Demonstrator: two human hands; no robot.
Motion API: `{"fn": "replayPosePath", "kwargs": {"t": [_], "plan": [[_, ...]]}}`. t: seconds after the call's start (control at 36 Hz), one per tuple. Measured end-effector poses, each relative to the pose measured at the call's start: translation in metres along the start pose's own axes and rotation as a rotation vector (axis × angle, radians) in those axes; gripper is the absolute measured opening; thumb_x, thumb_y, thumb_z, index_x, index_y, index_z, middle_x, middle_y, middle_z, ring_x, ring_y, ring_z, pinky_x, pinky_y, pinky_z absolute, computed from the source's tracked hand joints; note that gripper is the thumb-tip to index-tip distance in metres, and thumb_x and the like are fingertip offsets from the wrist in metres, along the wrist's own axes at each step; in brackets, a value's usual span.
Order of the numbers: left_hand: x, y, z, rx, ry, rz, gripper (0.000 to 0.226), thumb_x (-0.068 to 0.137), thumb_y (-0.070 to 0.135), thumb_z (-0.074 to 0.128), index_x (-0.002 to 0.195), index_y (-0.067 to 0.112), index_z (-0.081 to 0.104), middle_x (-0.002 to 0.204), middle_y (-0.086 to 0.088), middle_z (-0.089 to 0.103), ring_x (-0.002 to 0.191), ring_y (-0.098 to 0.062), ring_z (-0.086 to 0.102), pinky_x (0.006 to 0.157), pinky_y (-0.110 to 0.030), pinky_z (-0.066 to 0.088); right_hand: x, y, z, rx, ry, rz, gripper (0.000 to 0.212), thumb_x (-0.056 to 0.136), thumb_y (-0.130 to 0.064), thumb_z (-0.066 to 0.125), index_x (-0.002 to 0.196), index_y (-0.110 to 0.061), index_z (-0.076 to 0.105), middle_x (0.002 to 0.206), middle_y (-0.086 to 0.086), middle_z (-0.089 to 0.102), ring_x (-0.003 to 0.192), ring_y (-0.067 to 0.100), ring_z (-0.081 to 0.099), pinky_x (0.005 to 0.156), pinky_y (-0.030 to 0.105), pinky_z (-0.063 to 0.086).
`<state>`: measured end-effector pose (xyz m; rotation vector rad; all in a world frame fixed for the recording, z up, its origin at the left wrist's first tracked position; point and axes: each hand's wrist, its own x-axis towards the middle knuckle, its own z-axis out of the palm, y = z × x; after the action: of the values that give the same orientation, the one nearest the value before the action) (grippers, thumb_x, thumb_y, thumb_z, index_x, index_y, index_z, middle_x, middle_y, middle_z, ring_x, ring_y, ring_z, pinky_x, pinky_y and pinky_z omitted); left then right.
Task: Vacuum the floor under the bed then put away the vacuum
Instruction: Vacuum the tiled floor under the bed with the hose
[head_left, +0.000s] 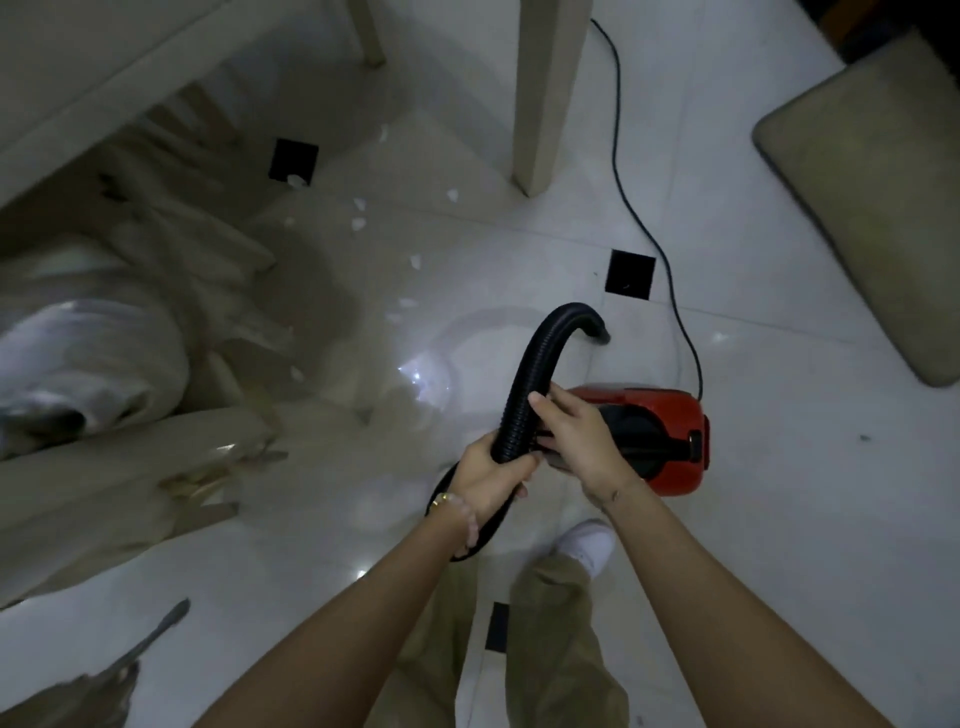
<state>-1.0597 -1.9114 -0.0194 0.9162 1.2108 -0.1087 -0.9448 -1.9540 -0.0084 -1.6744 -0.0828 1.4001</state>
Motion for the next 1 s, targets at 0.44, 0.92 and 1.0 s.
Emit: {"fn": "replayPosePath", "kwargs": {"t": [0.44, 0.92, 1.0], "plan": [[-0.005, -0.013, -0.025, 0.082, 0.006, 0.034, 0.021, 0.08, 0.013, 0.064, 0.1, 0.011, 0.06, 0.081, 0.004, 0.059, 0.078, -0.01, 0.055, 0.075, -0.022, 0.045, 0.068, -0.029, 0.058, -0.032, -0.032, 0.028, 0.036, 0.092, -0.013, 0.056, 0.119, -0.035, 0.045, 0.084, 0.009, 0.052, 0.055, 0.017, 0.051, 0.051, 0.027, 0.05], [0.0, -0.02, 0.001, 0.044, 0.046, -0.07, 0.027, 0.077, 0.013, 0.062, 0.103, 0.007, 0.056, 0.08, -0.002, 0.054, 0.076, -0.012, 0.053, 0.068, -0.023, 0.045, 0.084, -0.032, 0.06, -0.379, -0.317, 0.19, 0.043, 0.09, -0.01, 0.055, 0.127, -0.031, 0.048, 0.077, 0.007, 0.052, 0.054, 0.017, 0.051, 0.054, 0.028, 0.05], [0.001, -0.021, 0.004, 0.076, 0.048, -0.064, 0.019, 0.072, 0.014, 0.06, 0.086, 0.003, 0.055, 0.075, -0.007, 0.052, 0.073, -0.018, 0.051, 0.066, -0.032, 0.042, 0.083, -0.03, 0.054, -0.322, -0.299, 0.23, 0.041, 0.091, -0.009, 0.055, 0.125, -0.029, 0.048, 0.079, 0.01, 0.051, 0.052, 0.017, 0.051, 0.051, 0.027, 0.049]]}}
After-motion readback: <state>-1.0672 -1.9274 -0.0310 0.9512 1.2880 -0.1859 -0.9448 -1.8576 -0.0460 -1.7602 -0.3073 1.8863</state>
